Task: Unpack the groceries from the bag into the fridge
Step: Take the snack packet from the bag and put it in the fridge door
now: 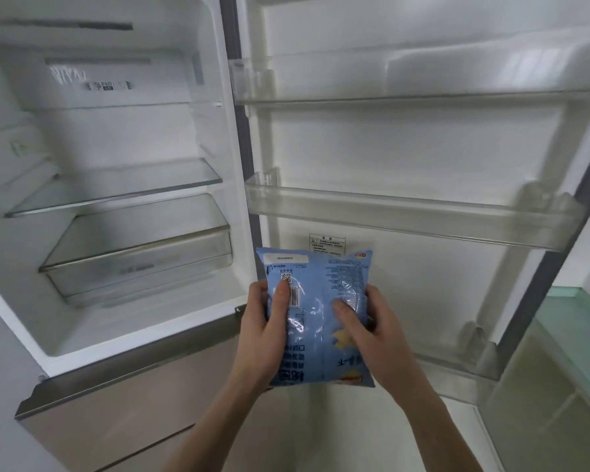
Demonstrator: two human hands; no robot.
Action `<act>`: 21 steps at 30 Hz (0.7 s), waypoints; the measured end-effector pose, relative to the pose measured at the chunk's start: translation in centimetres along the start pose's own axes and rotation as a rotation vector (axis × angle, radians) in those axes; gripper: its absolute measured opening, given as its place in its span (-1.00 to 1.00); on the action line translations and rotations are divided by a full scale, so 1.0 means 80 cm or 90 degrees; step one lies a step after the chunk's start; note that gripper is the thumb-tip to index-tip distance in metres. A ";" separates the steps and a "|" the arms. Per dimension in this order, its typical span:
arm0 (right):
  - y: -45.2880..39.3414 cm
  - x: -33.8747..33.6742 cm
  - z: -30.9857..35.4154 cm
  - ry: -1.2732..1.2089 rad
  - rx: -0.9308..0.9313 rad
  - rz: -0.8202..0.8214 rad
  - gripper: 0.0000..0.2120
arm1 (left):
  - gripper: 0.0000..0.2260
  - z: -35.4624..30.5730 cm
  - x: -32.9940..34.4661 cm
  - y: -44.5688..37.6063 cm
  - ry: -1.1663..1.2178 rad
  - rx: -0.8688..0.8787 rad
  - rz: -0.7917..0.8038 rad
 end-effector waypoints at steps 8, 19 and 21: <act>-0.051 -0.022 0.008 0.013 -0.051 -0.082 -0.77 | -0.78 0.004 0.009 -0.057 -0.001 0.036 0.038; -0.085 -0.009 -0.014 0.047 -0.032 -0.108 -0.69 | -0.83 0.030 0.017 -0.114 -0.054 0.074 0.084; -0.088 -0.007 -0.025 0.059 -0.022 -0.113 -0.70 | -0.80 0.039 0.013 -0.120 -0.089 0.086 0.081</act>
Point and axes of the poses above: each hand's wrist, its own y-axis away from the middle knuckle, its own x-axis out of the palm, z = x × y, the point moved 6 cm from there along -y, towards the middle knuckle, and after that the axes turned 1 degree about x, right-handed, at the moved point
